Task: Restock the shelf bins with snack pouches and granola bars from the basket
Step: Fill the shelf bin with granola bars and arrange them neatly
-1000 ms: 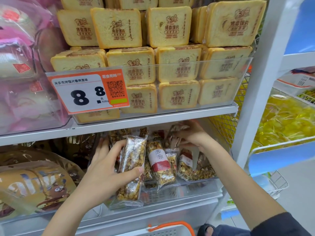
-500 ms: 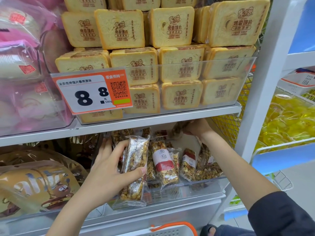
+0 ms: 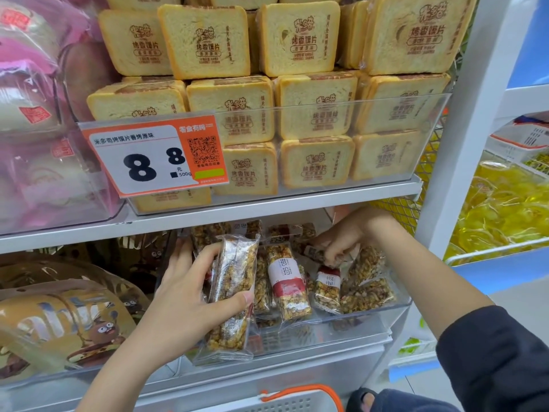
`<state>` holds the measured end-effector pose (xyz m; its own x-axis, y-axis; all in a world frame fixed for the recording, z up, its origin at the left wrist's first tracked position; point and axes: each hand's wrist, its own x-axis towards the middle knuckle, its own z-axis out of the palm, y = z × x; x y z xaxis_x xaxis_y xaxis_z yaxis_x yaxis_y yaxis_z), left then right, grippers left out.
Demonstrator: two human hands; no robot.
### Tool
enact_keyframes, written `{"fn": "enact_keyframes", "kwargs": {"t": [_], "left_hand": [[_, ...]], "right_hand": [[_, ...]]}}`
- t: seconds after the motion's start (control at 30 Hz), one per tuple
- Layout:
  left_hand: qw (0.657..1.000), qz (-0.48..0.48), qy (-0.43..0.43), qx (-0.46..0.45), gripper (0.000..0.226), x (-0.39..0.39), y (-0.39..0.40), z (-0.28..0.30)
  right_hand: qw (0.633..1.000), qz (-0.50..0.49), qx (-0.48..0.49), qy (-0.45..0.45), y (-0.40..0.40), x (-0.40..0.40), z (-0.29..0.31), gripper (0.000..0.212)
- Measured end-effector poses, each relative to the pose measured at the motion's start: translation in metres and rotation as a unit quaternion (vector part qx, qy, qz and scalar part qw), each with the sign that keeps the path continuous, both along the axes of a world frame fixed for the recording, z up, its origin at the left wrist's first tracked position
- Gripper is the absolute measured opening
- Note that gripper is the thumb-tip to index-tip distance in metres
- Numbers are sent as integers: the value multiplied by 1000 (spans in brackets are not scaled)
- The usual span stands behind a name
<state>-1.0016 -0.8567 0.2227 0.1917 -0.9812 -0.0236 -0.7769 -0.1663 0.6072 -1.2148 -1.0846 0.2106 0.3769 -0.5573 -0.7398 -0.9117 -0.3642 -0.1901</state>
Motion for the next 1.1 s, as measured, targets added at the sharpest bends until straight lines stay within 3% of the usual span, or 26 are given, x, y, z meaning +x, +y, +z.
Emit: {"fn": "enact_keyframes", "kwargs": {"t": [0.07,0.2,0.4,0.53,0.67,0.73,0.8,0.9,1.0,1.1], "left_hand": [[1000,-2,1,2,70,0,0,0],[1000,-2,6,6,67,0,1,1],[1000,-4,1,0,75,2,-1,-1],[1000,3,16,11,75,1,0,0],[1000,9,13,18,78,0,0,1],[1000,11,13,17,77,-1,-1,1],[1000,9,12,12,80,-1,0,0],[1000,13,24,9,87,-2,1,1],[999,18,30,19,86,-5,4,6],[999,37,-21,21,104,-9,2,4]], "right_hand": [[996,-58,12,-64,-2,0,-10,75],[986,-68,-121,-88,-12,-6,-31,81],[937,-42,-289,-192,-21,5,-41,50],[942,8,-251,-221,-14,24,-52,38],[917,-109,-234,-306,-8,12,-33,37],[926,-130,-180,-304,-4,7,-23,28],[944,-115,-112,-289,12,10,-13,38],[918,-168,31,-357,36,21,-10,48],[928,-177,13,-329,53,32,-16,48],[919,-208,43,-332,60,30,-23,59]]}}
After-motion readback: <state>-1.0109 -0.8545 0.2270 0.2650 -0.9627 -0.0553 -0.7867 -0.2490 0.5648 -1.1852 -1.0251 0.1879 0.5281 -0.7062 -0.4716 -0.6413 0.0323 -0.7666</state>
